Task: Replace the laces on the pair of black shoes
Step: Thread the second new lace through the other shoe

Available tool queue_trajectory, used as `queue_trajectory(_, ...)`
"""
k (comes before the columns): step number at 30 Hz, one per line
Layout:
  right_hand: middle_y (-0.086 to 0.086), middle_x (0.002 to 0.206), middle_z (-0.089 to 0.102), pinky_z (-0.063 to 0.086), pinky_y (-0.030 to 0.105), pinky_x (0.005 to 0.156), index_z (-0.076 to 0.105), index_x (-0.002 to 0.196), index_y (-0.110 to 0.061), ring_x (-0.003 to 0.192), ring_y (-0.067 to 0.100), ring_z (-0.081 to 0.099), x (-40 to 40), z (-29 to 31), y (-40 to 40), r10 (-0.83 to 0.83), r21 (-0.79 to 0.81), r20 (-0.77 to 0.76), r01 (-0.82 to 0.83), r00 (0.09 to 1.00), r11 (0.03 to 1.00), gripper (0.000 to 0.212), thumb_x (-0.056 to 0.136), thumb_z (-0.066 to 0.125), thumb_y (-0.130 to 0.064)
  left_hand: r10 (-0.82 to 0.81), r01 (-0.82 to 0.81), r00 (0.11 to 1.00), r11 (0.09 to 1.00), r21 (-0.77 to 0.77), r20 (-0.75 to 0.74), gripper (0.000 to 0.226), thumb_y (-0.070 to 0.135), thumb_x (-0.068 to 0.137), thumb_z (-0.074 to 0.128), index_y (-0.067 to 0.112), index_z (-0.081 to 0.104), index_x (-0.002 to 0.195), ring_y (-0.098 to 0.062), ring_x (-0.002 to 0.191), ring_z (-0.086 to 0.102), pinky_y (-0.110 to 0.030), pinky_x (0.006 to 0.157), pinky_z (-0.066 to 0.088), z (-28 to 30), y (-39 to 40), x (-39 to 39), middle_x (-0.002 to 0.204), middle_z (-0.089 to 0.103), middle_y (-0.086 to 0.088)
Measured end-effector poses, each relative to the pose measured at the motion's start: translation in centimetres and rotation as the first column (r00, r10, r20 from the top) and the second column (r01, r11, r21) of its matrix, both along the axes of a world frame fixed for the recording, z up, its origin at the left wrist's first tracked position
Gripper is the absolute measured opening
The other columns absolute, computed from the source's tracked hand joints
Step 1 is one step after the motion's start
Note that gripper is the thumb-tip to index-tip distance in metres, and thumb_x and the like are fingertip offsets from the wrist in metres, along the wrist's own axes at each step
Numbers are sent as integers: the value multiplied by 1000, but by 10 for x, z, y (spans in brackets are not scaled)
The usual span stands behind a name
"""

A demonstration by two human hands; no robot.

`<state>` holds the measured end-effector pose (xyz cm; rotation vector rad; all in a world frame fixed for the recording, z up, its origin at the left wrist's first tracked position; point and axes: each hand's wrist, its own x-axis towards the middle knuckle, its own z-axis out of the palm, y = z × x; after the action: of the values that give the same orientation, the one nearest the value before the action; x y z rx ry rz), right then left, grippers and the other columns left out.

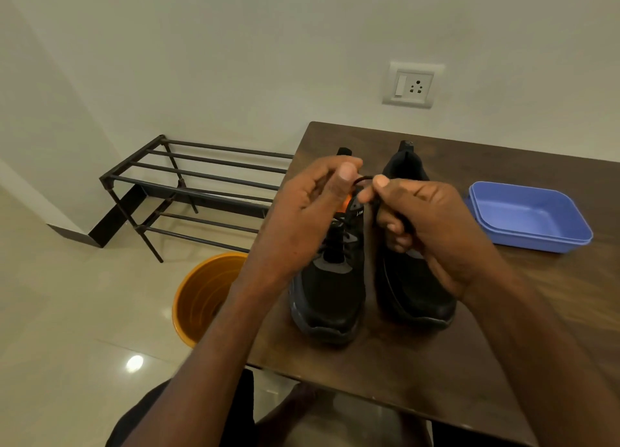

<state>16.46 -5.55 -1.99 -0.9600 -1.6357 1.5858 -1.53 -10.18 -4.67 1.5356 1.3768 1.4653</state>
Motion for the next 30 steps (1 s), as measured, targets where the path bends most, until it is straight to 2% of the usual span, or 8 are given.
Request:
queue_trajectory(5,-7,55,58,41,12,48,76,89,-23,50,2,49,6,-9,11,-243,159,136,221,960,962,18,96,67,-36,92,-125,959,986,-106,-267,14,26,103,61,26,72,93,3,84,63,-10,73,45,-9,-3,-12,84,67,15)
queue_trajectory(9,-17,71,71,48,5,61,72,88,-33,68,-8,64,6,-25,21,-396,263,143,351,907,899,10,96,71,-26,156,-245,872,960,-138,-464,3,28,99,67,28,70,99,0,101,59,-12,81,39,-15,-7,-33,107,63,12)
queue_trajectory(12,-14,87,74,51,8,75,74,94,-34,84,-4,67,-4,-27,16,-249,399,192,156,949,903,18,99,66,-18,162,-201,894,978,-49,-417,30,37,99,65,24,67,126,-4,118,59,-22,95,47,-12,-5,-23,125,66,10)
queue_trajectory(15,-11,98,75,54,13,80,76,107,-23,93,1,70,-16,-28,12,-130,503,169,28,977,864,19,100,63,-10,73,-108,932,991,-79,-356,31,34,100,63,23,67,128,0,110,64,-18,91,54,-9,-3,-8,116,71,12)
queue_trajectory(18,-11,95,75,52,10,70,75,107,-19,86,-2,70,-22,-29,12,-238,463,53,187,970,867,15,97,68,-9,81,-116,954,987,-108,-289,13,18,101,64,22,74,107,-8,84,70,-21,76,57,-18,-3,-9,86,73,6)
queue_trajectory(21,-13,93,75,55,14,72,77,103,-24,87,-3,70,-25,-35,14,-406,411,16,364,914,836,13,95,72,-15,151,-199,944,970,-142,-292,14,14,99,66,23,76,103,-6,88,69,-21,81,54,-23,-1,-16,87,73,8)
queue_trajectory(27,-10,103,75,56,19,90,76,108,-18,101,2,70,-38,-46,15,-271,553,44,203,962,808,21,97,65,-4,188,-210,962,973,-95,-197,12,20,98,69,21,74,108,-5,82,72,-21,76,59,-20,1,-7,86,74,5)
queue_trajectory(30,-8,115,69,52,17,94,73,116,-19,109,3,63,-36,-53,20,-372,633,121,217,920,743,31,97,60,1,281,-302,944,947,-111,-173,9,15,100,66,20,73,101,-7,73,69,-17,65,55,-24,1,-7,82,71,3)
